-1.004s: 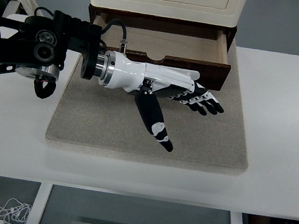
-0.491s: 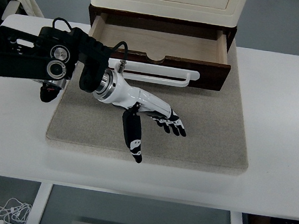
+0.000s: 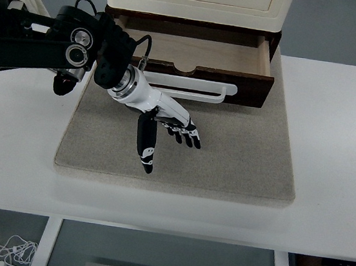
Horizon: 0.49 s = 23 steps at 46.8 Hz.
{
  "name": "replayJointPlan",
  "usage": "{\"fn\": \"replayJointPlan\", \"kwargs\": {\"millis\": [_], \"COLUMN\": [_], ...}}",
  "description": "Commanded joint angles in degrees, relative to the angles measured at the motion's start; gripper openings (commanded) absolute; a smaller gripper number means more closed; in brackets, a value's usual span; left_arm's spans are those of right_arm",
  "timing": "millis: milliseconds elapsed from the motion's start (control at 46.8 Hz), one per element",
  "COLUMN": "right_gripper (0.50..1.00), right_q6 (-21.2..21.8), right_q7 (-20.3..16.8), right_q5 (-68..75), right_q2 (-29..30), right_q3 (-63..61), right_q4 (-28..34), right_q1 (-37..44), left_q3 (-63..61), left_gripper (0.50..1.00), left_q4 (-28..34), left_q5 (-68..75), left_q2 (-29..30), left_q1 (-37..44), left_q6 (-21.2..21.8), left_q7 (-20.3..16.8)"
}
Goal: Close drawer under combined cabinet
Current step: 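Push the drawer front with the left hand toward the cabinet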
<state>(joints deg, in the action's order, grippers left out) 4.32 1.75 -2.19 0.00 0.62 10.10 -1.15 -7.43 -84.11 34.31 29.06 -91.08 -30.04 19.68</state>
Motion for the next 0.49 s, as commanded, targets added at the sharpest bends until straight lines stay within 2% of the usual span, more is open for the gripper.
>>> {"fn": "replayJointPlan", "kwargs": {"millis": [0, 470], "right_gripper": [0.952, 0.952], "right_q6": [0.0, 0.0], "right_q7": [0.0, 0.0], "right_q5": [0.0, 0.0], "right_q2": [0.0, 0.0], "right_q3": [0.0, 0.0], "right_q4": [0.0, 0.0], "right_q1": [0.0, 0.0], "left_q3": [0.5, 3.0], "left_gripper": [1.0, 1.0], "left_q4": [0.6, 4.2], "left_q5": [0.5, 1.6], "left_q2": [-0.6, -2.0], "left_q1": [-0.1, 0.4], "left_q6": [-0.1, 0.0], "left_q7": [0.1, 0.5]}}
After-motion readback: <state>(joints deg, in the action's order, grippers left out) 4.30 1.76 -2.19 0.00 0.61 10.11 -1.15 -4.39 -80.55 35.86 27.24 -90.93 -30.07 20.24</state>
